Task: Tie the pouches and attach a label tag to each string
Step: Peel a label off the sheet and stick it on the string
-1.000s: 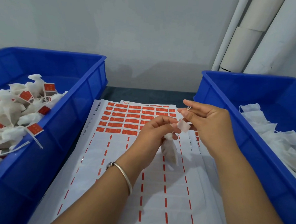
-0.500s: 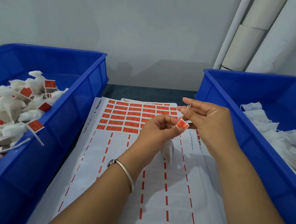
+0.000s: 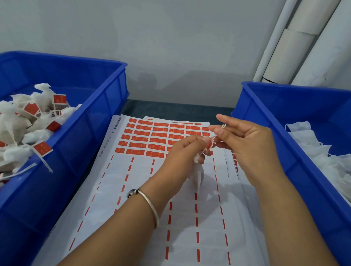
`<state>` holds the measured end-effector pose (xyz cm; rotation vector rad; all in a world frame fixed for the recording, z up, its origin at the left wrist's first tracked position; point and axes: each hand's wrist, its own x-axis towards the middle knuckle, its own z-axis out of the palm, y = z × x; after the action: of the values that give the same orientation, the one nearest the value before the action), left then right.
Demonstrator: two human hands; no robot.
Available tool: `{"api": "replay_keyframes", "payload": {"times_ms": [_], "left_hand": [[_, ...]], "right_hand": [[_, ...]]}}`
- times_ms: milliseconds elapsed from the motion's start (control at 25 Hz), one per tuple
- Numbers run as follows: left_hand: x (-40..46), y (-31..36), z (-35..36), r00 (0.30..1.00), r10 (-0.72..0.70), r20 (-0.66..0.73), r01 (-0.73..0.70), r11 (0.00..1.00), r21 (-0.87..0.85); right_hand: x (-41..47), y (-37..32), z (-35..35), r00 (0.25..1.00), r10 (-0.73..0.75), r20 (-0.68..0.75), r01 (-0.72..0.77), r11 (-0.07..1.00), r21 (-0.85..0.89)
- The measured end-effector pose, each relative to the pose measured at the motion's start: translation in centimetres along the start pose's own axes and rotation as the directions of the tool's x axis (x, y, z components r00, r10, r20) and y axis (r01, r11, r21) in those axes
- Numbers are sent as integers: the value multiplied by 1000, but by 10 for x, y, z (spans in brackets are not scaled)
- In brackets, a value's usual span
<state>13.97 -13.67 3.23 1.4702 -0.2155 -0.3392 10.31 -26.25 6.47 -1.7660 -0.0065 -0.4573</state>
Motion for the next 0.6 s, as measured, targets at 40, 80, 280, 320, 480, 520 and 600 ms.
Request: {"api": "replay_keyframes", "payload": {"times_ms": [40,80,280,320,480,520,600], "left_hand": [[0,-1,0,1000,27,-6,-27,999,25],[-1,-1,0,997,73,10,-74,996,51],[-2,-1,0,989,144,18,-145,986,78],[-2,-1,-1,990,138,-5,-137,987,79],[-1,0,-3,989,113,-92,-108,993,56],[-1,0,-3,989,104,-101,-100,994,45],[-1,1,-2,990,101,-100,-95,994,58]], "right_hand": [[0,0,0,1000,-1,3,1,1000,8],[-1,-1,0,1000,-2,4,2,1000,9],[2,2,-1,999,10,-38,-10,1000,1],[3,2,-2,999,21,-45,-20,1000,5],[2,6,-3,993,69,92,-67,998,-19],[3,7,-3,993,70,94,-66,997,-45],[4,9,-2,997,62,51,-57,994,-97]]}}
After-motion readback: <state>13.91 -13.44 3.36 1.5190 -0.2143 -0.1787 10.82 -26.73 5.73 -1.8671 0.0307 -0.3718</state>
